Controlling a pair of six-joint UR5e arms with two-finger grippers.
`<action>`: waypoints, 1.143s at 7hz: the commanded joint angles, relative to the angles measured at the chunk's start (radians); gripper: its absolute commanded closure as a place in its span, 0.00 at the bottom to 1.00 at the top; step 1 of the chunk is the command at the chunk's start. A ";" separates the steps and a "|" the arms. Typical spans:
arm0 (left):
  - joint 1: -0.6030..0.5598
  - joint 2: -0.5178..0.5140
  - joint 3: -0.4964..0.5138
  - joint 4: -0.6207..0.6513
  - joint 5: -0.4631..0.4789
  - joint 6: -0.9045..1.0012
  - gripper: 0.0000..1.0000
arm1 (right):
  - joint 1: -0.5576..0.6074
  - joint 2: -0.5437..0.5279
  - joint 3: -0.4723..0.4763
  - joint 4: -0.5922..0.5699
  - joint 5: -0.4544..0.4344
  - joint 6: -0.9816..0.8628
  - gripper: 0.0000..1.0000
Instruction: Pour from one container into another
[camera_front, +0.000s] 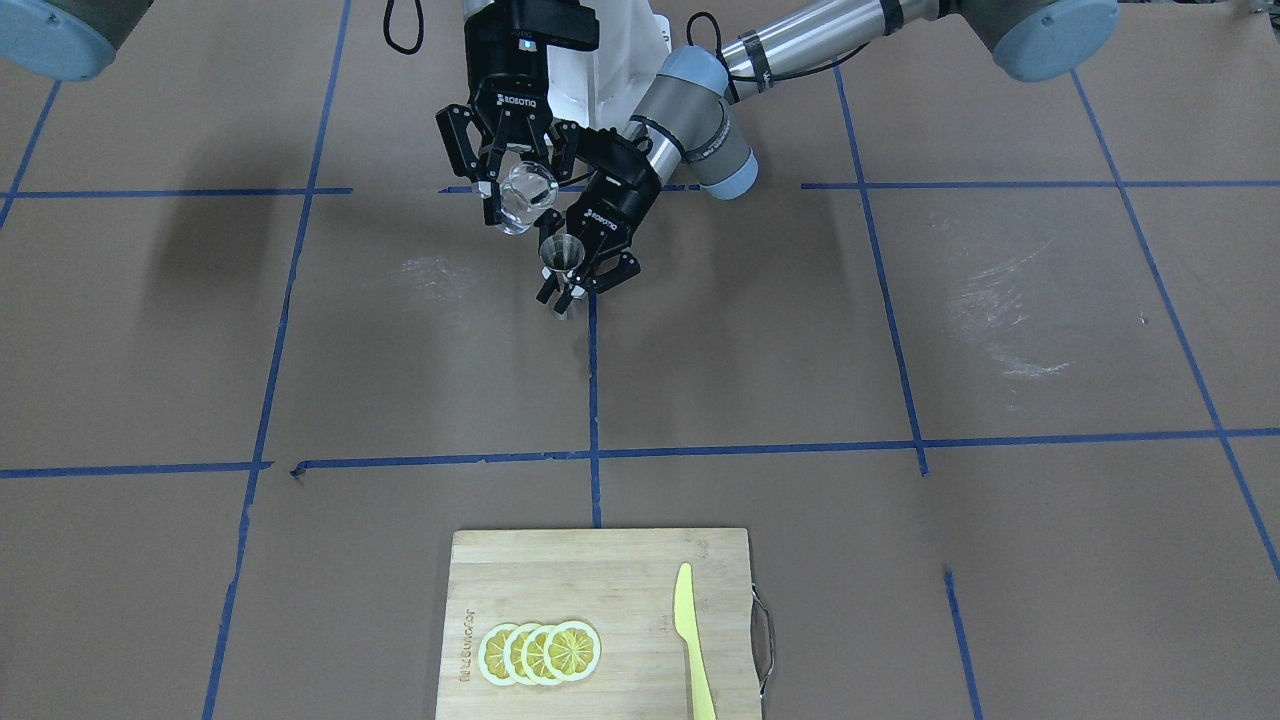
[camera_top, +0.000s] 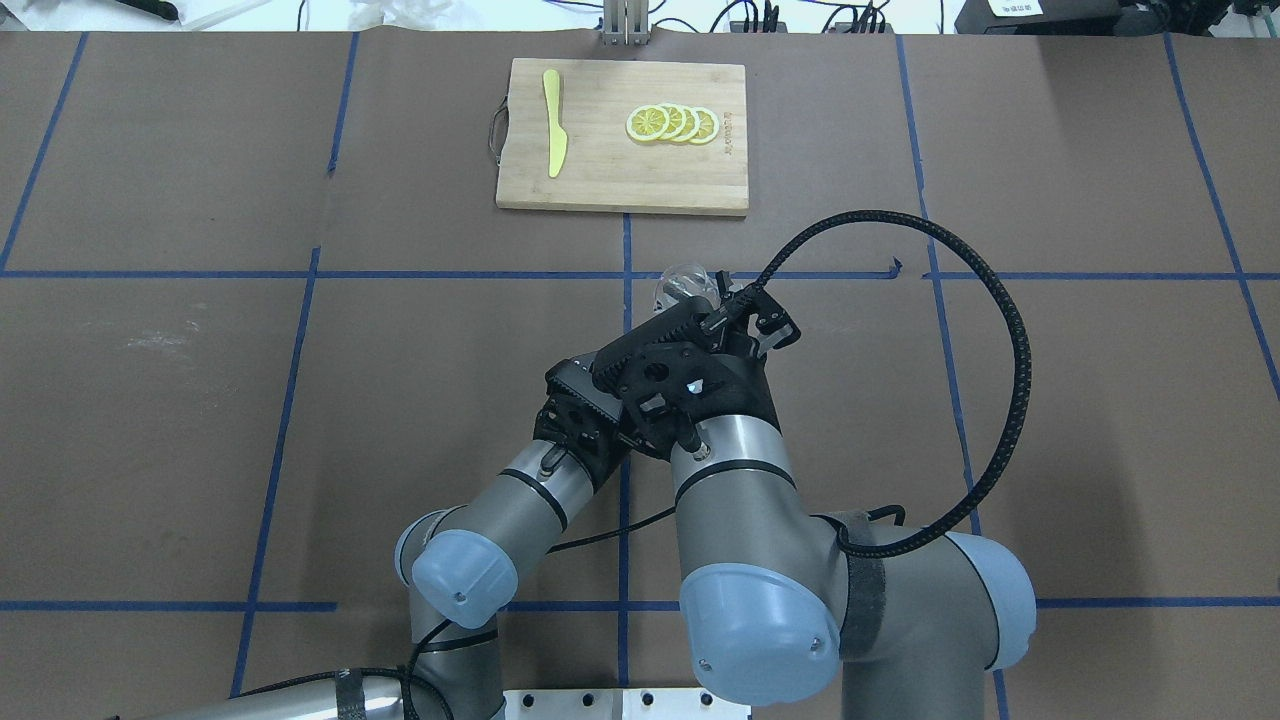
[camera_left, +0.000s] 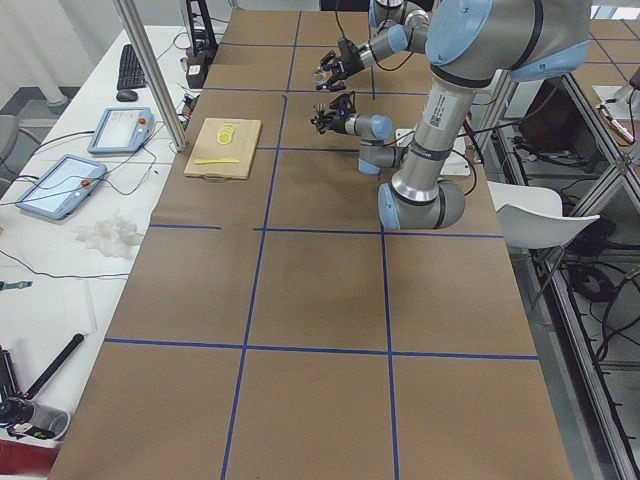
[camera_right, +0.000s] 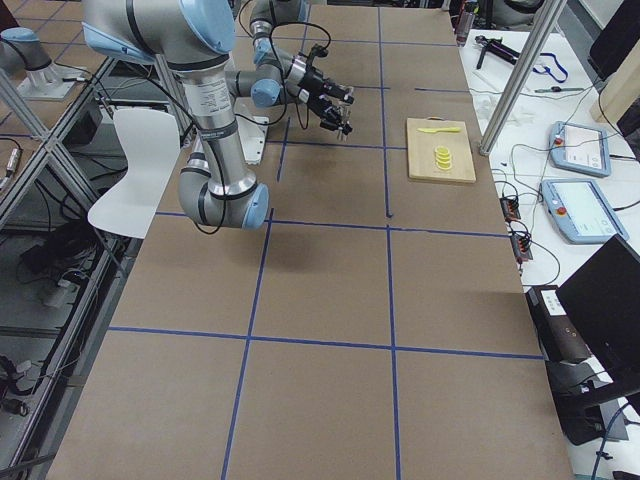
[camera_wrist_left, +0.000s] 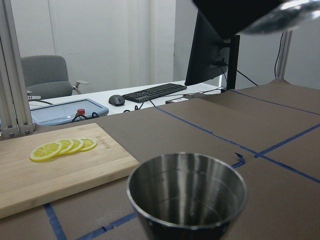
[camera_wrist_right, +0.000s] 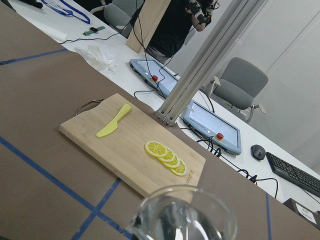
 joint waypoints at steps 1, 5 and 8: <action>0.000 -0.005 0.001 0.002 0.000 0.001 1.00 | 0.001 0.000 -0.002 -0.002 0.000 -0.040 1.00; 0.000 -0.006 0.001 0.005 0.000 0.003 1.00 | -0.001 0.000 -0.003 -0.018 -0.005 -0.088 1.00; 0.000 -0.009 0.001 0.008 0.001 0.003 1.00 | 0.004 0.000 -0.002 -0.018 -0.007 -0.123 1.00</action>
